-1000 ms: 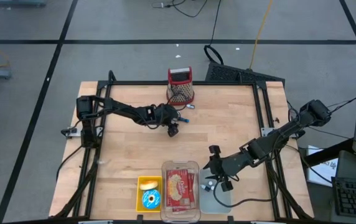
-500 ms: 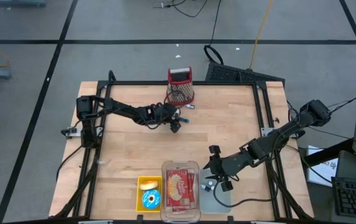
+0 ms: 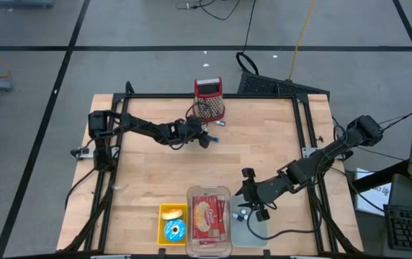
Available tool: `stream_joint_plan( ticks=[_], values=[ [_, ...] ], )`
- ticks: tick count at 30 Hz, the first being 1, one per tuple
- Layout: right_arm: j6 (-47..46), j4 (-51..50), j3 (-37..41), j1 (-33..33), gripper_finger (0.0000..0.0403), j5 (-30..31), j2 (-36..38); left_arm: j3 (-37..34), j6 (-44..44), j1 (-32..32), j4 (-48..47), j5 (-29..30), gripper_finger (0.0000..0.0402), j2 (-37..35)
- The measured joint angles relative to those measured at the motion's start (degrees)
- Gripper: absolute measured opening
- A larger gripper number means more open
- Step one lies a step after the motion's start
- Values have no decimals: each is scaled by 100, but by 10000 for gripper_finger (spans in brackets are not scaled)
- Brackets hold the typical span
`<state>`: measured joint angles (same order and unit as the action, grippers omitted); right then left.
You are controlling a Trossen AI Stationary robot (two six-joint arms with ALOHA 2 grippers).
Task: Pick & Place Food Item
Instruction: Put the brown food coloring bottle into the gray bin
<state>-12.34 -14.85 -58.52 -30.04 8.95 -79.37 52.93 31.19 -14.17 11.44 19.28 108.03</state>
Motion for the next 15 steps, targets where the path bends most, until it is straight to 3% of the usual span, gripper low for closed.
stream_joint_plan(
  ticks=[15],
  values=[
    [97,50,2,0,166,2,0,0,304,0,-69,205,282,204]
  ],
)
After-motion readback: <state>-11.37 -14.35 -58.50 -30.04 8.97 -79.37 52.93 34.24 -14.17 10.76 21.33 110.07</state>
